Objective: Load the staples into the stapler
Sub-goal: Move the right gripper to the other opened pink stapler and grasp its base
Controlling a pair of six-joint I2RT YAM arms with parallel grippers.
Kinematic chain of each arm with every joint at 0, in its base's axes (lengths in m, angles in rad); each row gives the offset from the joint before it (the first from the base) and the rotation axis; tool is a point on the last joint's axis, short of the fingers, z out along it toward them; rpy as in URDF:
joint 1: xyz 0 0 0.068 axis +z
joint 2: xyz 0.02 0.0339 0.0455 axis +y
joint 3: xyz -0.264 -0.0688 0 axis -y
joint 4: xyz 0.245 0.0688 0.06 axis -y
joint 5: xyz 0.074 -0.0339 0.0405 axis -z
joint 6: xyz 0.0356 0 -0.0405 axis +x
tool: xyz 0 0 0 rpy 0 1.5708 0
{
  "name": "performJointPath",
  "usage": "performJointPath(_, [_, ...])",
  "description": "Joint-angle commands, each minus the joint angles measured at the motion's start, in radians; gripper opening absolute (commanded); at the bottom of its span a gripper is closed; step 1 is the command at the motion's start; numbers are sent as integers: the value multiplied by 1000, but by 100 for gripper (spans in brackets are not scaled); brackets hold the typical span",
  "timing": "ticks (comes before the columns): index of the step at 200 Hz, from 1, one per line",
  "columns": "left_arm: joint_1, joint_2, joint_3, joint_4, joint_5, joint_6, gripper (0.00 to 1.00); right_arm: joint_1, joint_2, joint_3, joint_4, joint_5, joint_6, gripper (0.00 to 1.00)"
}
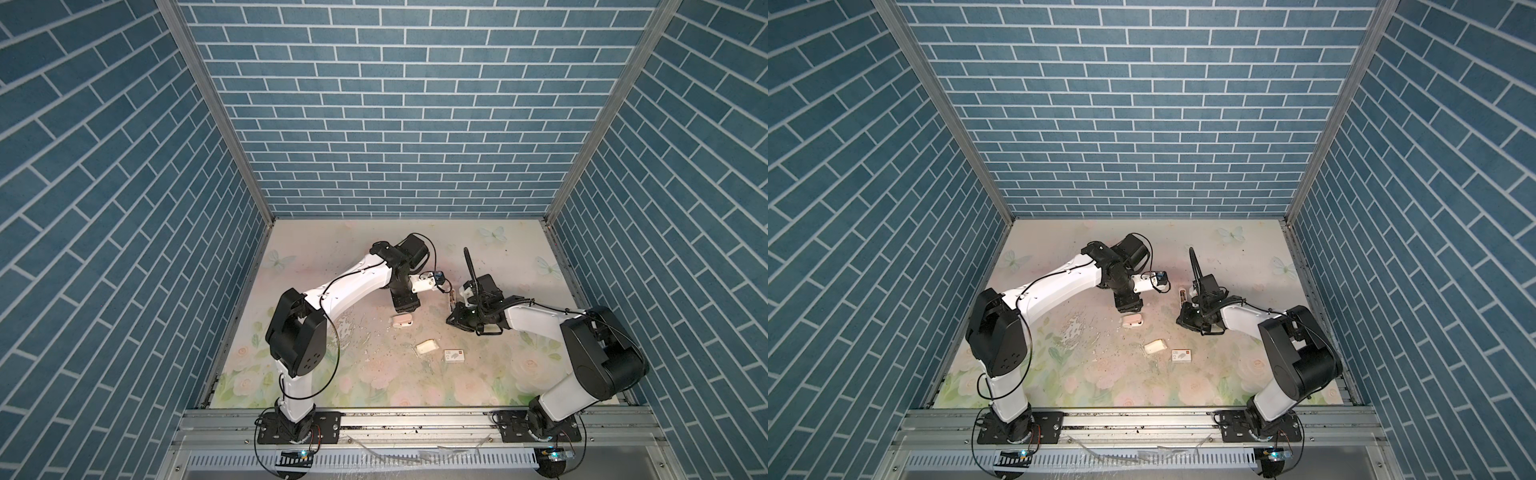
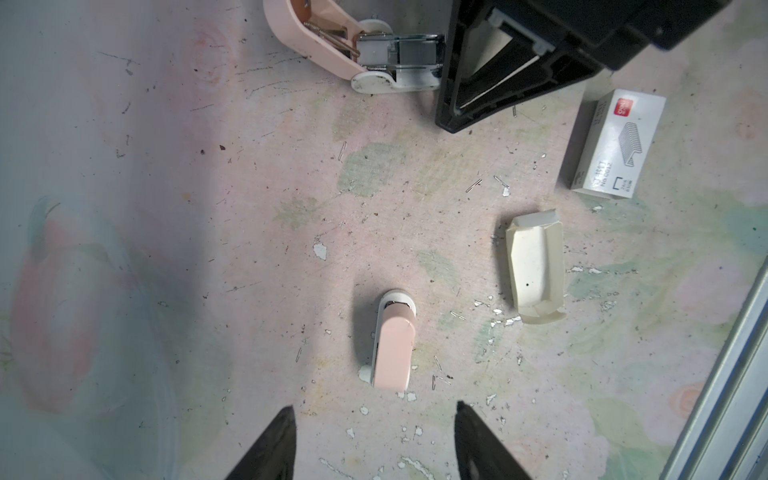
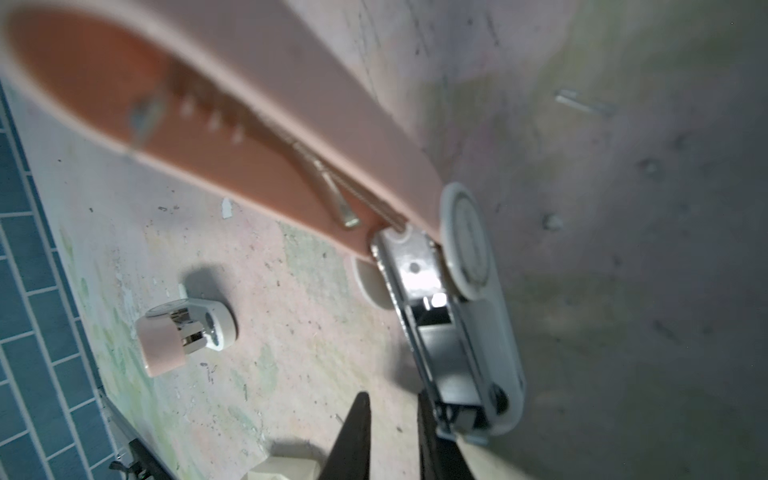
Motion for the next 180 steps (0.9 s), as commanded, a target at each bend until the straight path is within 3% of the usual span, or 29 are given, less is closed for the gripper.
performJointPath(1, [4,24,23,-1,32,-13,62,-6,9,25,-72,83,-61,22])
performJointPath(132, [5,63,26,11,71,-24,62,-47,94,125,-161,169,-164,23])
performJointPath(180, [5,75,27,31,85,-10,62,-59,-44,44,-150,95,-141,26])
